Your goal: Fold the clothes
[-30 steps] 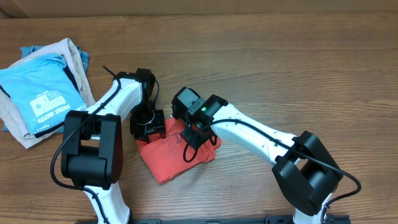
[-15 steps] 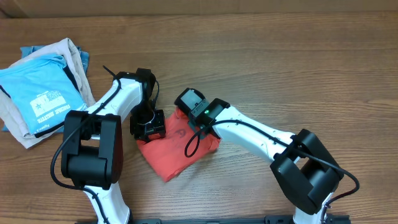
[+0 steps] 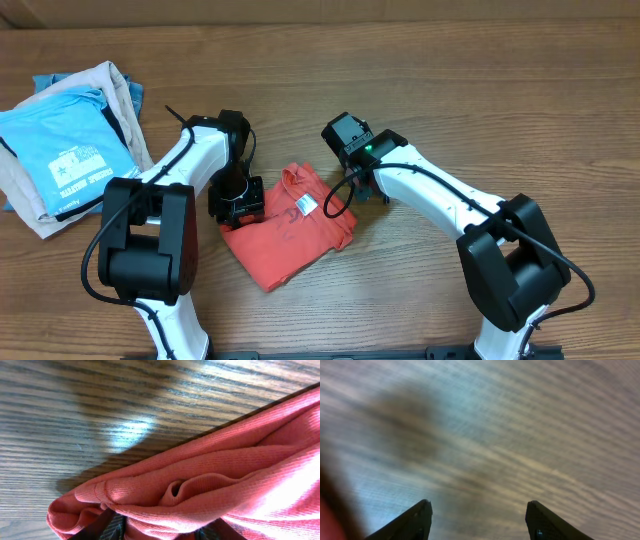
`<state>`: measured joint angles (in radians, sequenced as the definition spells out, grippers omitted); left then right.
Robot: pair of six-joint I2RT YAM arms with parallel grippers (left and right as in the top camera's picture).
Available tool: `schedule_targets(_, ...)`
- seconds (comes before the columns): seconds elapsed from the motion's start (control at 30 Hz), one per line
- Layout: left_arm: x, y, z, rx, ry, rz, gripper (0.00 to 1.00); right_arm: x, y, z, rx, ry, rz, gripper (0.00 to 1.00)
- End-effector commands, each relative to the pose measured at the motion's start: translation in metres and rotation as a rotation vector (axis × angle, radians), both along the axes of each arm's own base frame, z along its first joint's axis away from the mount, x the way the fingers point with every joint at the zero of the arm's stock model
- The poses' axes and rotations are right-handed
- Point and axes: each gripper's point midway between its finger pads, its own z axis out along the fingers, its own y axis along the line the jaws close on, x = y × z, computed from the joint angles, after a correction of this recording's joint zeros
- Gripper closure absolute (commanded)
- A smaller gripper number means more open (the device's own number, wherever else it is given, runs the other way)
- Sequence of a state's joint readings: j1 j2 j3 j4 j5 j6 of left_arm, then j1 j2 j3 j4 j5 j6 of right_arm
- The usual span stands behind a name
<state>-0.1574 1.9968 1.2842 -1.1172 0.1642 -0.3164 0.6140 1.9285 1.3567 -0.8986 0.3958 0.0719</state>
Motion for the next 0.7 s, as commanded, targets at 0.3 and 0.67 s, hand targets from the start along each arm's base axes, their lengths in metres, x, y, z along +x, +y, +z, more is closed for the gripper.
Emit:
schedule_targets(0.3,0.021,0.008,-0.005,0.053,-0.086,-0.001,0.53,-0.052,0.059,0.051,0.296,0.121,0.151,0.32)
schedule_targets(0.67,0.033,0.006,0.003,0.043,-0.125,0.002,0.51,-0.113,0.058,0.035,0.345,0.4,0.18,0.34)
